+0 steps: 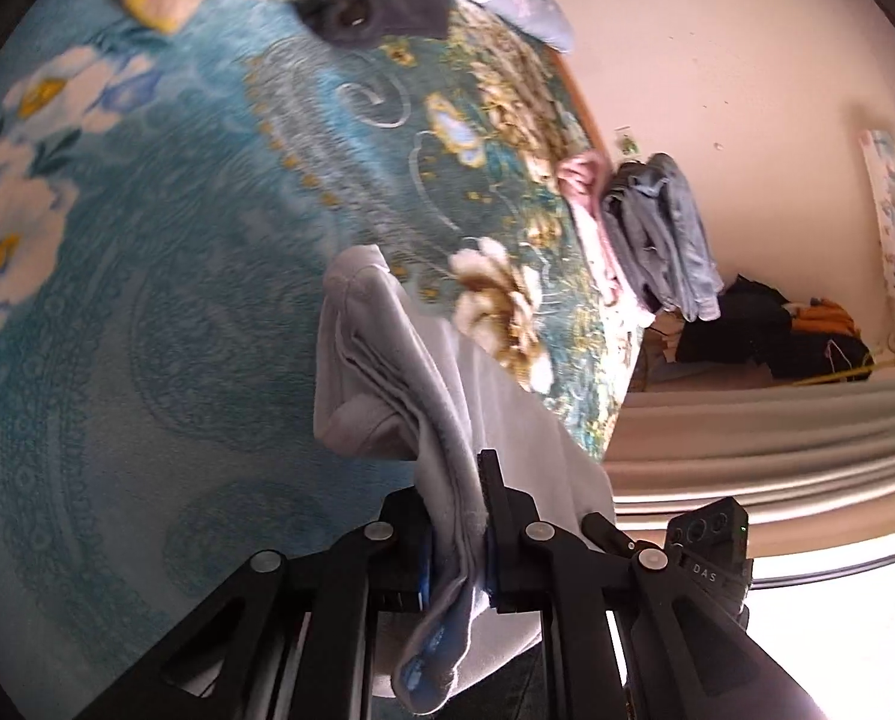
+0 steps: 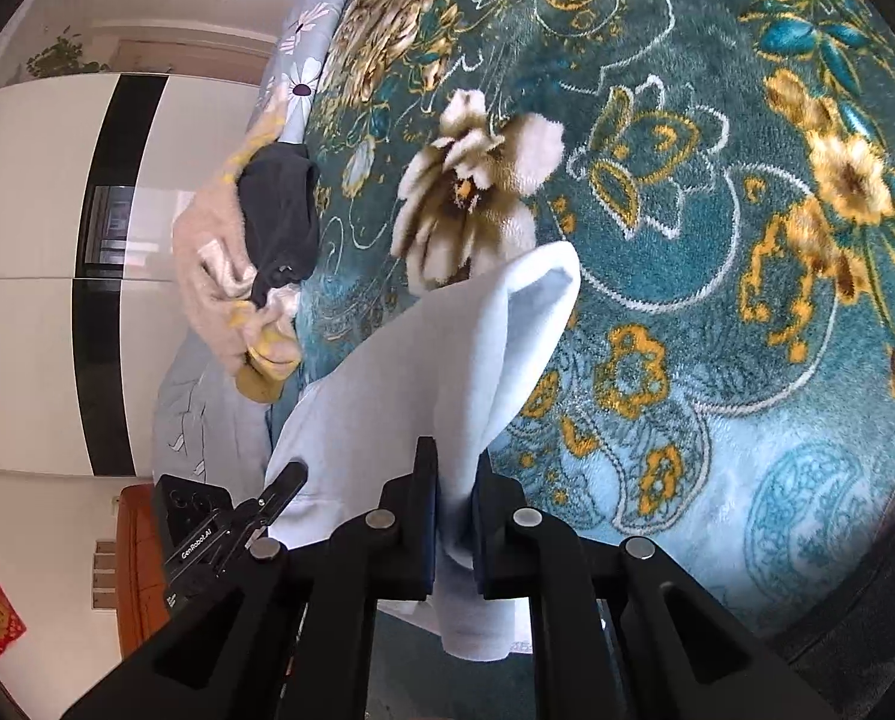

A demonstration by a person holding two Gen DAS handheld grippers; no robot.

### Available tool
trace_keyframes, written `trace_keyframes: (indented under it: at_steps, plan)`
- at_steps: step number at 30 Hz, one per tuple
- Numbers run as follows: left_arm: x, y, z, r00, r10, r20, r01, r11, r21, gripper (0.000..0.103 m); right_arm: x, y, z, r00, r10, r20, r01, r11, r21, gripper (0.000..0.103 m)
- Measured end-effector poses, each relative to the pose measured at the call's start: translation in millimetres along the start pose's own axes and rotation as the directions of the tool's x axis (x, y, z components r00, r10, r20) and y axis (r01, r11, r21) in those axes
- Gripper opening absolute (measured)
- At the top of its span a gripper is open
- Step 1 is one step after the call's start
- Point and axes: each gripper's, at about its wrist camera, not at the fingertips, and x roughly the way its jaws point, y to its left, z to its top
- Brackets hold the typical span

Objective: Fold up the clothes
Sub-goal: 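Lift the folded shirt with both grippers and carry it to the clothes stack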

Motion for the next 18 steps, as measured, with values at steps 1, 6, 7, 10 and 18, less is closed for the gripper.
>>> trace_keyframes:
  at_steps: [1, 6, 7, 10, 18]
  plan:
    - [-2.3, -5.2, -0.6, 1.000, -0.003, 0.003, 0.003, 1.000, 0.011, 0.013, -4.8, 0.3, -1.5, 1.000, 0.012, 0.008, -0.012, 1.000, 0.004, 0.009]
    - [-8.1, -30.4, -2.3, 1.000, -0.017, 0.014, 0.016, 0.999, 0.049, 0.013, -27.6, 8.0, -4.7, 0.997, 0.070, 0.043, -0.070, 0.998, -0.005, 0.009]
    - [-9.1, -35.2, -2.3, 0.999, -0.026, 0.019, 0.025, 0.998, 0.055, 0.013, -30.7, 10.3, -4.3, 0.997, 0.070, 0.044, -0.070, 0.998, -0.009, 0.009]
    - [-13.5, -49.6, -0.8, 0.999, -0.032, 0.020, 0.031, 0.996, 0.082, 0.013, -42.2, 21.6, -2.8, 0.996, 0.069, 0.060, -0.067, 0.997, -0.037, 0.009]
    - [-17.3, -108.1, 8.9, 0.999, -0.009, 0.041, -0.001, 0.972, 0.235, 0.013, -78.9, 38.8, -8.8, 0.983, 0.127, 0.133, -0.116, 0.989, -0.089, 0.009]
